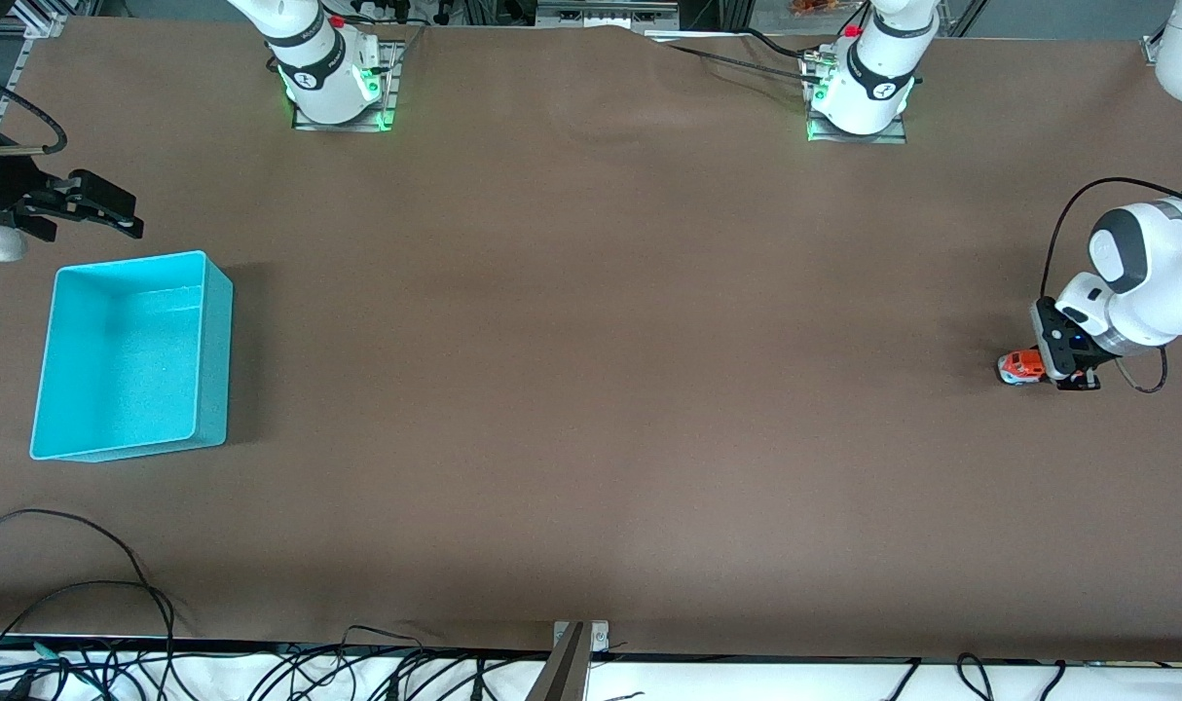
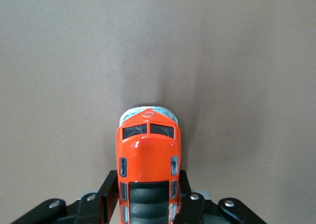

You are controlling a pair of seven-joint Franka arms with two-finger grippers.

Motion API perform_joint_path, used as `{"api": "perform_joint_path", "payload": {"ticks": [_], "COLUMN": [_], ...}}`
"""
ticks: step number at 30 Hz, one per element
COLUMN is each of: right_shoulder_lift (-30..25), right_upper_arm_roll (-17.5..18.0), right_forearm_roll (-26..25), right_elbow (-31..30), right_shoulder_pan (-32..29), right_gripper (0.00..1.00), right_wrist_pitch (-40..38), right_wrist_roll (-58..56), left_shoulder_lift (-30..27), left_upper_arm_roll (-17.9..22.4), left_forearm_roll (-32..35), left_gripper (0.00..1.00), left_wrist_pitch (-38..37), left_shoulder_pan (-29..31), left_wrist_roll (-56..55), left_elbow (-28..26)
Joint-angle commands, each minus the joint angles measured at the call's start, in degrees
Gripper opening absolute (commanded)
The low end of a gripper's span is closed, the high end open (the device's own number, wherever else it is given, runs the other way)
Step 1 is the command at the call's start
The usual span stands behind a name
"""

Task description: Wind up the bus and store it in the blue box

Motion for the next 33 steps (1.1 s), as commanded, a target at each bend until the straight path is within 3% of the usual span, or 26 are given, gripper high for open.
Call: {"api": "perform_joint_path", "payload": {"ticks": [1, 33], "right_shoulder_lift": [0.3, 0.6], "right_upper_arm_roll": [-0.1, -0.1], "right_forearm_roll": [0.9, 0.9], "right_elbow": [1.2, 1.2], "right_shoulder_pan": [-0.2, -0.2], "right_gripper": [1.00, 1.00], "right_wrist_pitch": [-0.5, -0.4], "right_wrist_roll": [0.5, 0.5], "left_shoulder_lift": [6.1, 8.7], "left_upper_arm_roll": [-0.1, 0.1], "left_forearm_roll": [2.2, 2.2], "left_gripper": [0.28, 0.28], "left_wrist_pitch": [1.3, 1.3], "left_shoulder_pan": [3.0, 7.5], "left_wrist_roll": [3.6, 11.5], "left_elbow": [0.0, 3.2]}}
